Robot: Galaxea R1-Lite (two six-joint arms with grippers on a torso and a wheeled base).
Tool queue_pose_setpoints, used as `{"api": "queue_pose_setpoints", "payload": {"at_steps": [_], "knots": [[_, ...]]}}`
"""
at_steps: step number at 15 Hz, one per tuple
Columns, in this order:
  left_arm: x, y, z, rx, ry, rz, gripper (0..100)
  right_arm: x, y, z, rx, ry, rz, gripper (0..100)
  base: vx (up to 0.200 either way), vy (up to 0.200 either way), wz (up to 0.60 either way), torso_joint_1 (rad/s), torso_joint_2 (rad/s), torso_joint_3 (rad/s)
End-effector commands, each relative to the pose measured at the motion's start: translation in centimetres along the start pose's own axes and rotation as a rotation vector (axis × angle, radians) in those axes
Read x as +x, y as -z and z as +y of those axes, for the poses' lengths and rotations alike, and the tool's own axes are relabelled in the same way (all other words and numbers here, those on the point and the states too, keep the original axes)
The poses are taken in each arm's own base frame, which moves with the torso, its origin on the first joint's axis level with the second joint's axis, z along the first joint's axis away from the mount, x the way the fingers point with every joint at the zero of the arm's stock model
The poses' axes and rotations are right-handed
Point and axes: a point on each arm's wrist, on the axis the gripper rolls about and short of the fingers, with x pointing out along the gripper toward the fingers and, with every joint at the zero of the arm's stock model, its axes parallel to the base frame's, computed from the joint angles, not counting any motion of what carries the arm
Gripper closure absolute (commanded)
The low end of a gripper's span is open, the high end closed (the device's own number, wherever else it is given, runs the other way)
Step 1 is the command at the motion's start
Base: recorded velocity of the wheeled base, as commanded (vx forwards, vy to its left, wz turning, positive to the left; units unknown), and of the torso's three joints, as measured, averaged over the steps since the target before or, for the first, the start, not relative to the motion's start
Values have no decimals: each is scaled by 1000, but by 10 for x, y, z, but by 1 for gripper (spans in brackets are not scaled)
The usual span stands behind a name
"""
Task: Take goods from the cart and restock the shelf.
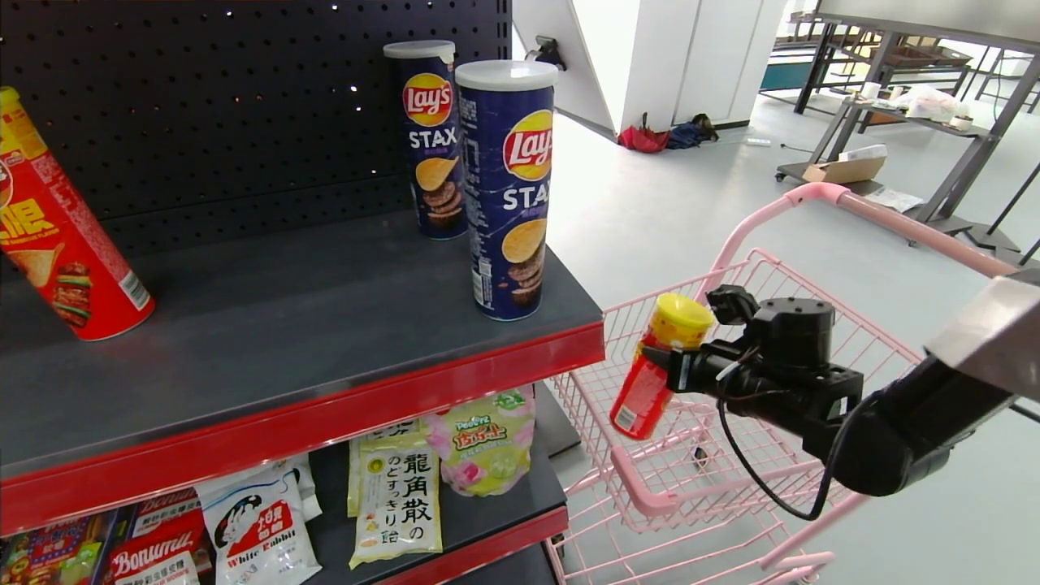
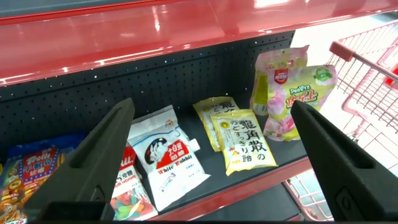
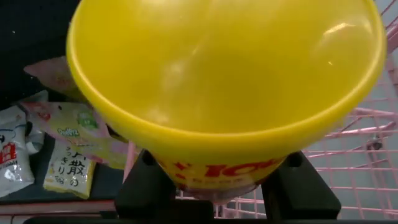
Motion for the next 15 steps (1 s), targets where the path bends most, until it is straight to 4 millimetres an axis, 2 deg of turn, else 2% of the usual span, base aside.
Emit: {"api": "queue_pose_setpoints", "payload": {"at_steps": [1,2,3,4,5,6,7,8,9,10,11,12,15], "knots": [[0,0,0,0,0,1,0,-63,-90,-7,-122,87,-193,100,0,0,0,0,0,0],[0,0,0,0,0,1,0,-78,-102,-7,-142,106,-206,100,0,0,0,0,0,0],[0,0,0,0,0,1,0,-118,-126,-1,-157,131,-227,100,0,0,0,0,0,0],[0,0,0,0,0,1,0,-150,-136,7,-155,158,-237,100,0,0,0,0,0,0],[0,0,0,-2,0,1,0,-191,-138,17,-166,198,-235,100,0,0,0,0,0,0],[0,0,0,-2,0,1,0,-216,-135,23,-180,196,-210,100,0,0,0,0,0,0],[0,0,0,0,0,1,0,-262,-125,31,-182,215,-165,100,0,0,0,0,0,0],[0,0,0,-2,0,1,0,-276,-120,34,-181,219,-154,100,0,0,0,0,0,0],[0,0,0,-2,0,1,0,-311,-107,38,-184,277,-169,100,0,0,0,0,0,0],[0,0,0,-2,0,1,0,-330,-94,38,-187,349,-146,100,0,0,0,0,0,0],[0,0,0,-2,0,1,0,-334,-89,38,-182,360,-134,100,0,0,0,0,0,0],[0,0,0,-2,0,1,0,-353,-67,39,-164,409,-119,100,0,0,0,0,0,0],[0,0,0,-2,0,1,0,-366,-43,40,-177,446,-123,100,0,0,0,0,0,0]]}}
